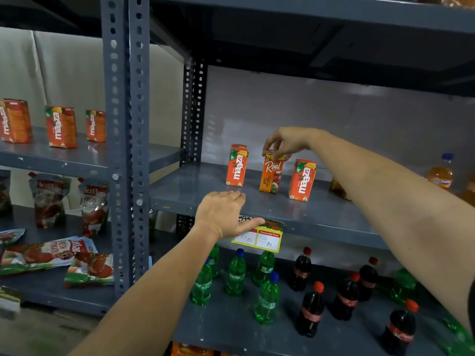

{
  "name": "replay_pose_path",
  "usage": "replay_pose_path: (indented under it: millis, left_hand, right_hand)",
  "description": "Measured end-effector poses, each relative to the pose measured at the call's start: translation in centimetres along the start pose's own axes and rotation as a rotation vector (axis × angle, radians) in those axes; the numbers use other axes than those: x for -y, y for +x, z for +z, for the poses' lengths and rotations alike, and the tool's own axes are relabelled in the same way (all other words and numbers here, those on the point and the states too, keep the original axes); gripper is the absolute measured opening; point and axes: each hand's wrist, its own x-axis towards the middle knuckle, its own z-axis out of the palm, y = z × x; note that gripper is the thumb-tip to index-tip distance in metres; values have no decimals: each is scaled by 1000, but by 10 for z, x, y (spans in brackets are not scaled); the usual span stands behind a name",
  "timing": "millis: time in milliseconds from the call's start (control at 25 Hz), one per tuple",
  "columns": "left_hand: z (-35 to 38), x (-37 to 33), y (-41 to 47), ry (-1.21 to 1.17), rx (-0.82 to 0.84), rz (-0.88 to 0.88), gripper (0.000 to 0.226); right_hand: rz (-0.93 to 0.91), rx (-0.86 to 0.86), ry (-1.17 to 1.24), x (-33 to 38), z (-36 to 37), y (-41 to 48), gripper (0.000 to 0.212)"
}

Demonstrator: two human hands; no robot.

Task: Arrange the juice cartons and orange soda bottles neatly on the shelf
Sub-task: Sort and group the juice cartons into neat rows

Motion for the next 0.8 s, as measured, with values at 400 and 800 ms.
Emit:
replay_pose_path:
  millis: [400,800]
  left_hand:
    - [-11,-9,-3,5,61,-7,122]
    - [-18,-124,35,33,16,117,87]
  right_hand:
    - [-152,24,165,-21,-10,-86,30]
    - [-15,55,82,-136,-38,-163,29]
